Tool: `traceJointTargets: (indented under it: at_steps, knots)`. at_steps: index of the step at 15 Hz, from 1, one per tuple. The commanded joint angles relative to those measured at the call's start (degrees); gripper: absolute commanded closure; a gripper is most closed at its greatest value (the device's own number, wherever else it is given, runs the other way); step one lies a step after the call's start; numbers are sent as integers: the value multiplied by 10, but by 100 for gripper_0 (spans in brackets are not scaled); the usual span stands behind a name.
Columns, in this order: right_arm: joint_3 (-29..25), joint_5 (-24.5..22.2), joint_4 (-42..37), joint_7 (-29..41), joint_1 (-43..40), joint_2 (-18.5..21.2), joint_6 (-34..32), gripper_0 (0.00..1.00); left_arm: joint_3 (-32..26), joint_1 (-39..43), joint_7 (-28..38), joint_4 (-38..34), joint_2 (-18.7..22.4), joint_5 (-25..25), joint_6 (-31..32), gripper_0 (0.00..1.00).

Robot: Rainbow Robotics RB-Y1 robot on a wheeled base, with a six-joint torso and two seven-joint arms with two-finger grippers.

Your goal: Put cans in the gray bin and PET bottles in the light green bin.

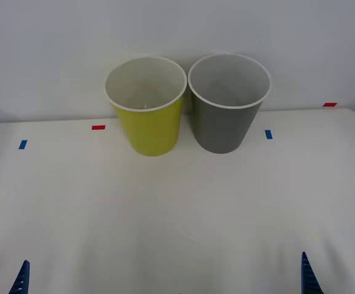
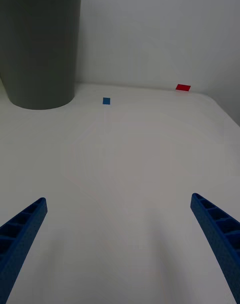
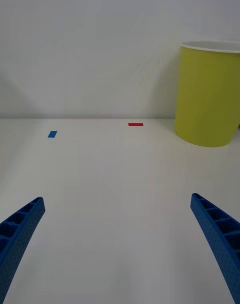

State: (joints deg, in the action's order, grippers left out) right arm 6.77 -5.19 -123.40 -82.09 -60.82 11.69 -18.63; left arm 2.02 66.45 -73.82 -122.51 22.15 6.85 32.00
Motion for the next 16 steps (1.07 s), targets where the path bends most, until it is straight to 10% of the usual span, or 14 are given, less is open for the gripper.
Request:
traceJointTargets:
  at_steps: [1,16]
  knots:
    - [0,0,0,0,0,0,0,0,0,0,0,0,0,0,0,0]
    - [0,0,0,0,0,0,0,0,0,0,0,0,0,0,0,0]
